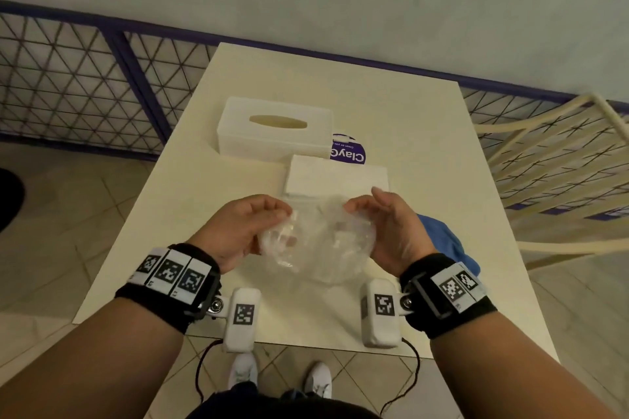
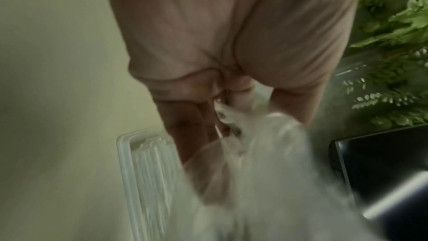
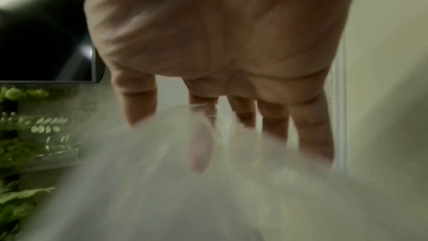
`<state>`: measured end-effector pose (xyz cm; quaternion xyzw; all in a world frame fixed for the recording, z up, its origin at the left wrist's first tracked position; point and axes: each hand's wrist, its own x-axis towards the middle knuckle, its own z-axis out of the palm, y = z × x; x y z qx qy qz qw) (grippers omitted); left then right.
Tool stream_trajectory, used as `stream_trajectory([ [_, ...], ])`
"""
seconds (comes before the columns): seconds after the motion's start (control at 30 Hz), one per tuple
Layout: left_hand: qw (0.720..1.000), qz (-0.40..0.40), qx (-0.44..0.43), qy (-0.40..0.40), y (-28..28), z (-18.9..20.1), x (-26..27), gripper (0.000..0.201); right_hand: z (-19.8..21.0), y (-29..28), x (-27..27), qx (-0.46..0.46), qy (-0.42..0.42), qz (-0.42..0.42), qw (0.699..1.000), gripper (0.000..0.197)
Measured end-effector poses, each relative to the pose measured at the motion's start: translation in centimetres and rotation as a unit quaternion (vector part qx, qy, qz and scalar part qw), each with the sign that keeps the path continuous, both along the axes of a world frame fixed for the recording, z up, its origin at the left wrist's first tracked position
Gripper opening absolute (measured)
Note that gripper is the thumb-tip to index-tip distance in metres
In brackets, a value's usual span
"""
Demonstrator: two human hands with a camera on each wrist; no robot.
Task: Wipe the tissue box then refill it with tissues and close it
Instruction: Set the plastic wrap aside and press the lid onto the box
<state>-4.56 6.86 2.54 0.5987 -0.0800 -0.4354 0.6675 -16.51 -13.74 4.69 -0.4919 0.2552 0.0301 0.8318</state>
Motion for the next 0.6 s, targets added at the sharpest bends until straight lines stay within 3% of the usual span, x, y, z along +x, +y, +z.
stream_trajectory([
  [0.07, 0.999, -0.013, 0.005, -0.033, -0.3, -0.2, 0.0, 0.023, 0.0, -0.1, -0.2, -0.042, 0.006, 0.016, 0.999, 0.026],
  [0.17, 0.998, -0.005, -0.016, -0.065, -0.8, 0.0, -0.2, 0.034, -0.4, 0.4, -0.6, -0.107, 0.015, 0.056, 0.993, 0.048],
  [0.37, 0.996, 0.044, 0.031, -0.072, -2.0, -0.1, -0.4, 0.02, -0.5, 0.3, -1.3, -0.205, 0.014, -0.053, 0.977, 0.032],
  [0.47, 0.996, 0.006, 0.038, -0.077, -2.5, -0.1, -0.8, 0.021, -0.5, 0.1, -1.6, -0.247, 0.004, -0.061, 0.967, 0.029],
  [0.6, 0.996, -0.003, 0.026, -0.082, -3.1, 0.0, -1.0, 0.028, -0.4, -0.2, -2.0, -0.22, -0.009, -0.021, 0.975, 0.018],
])
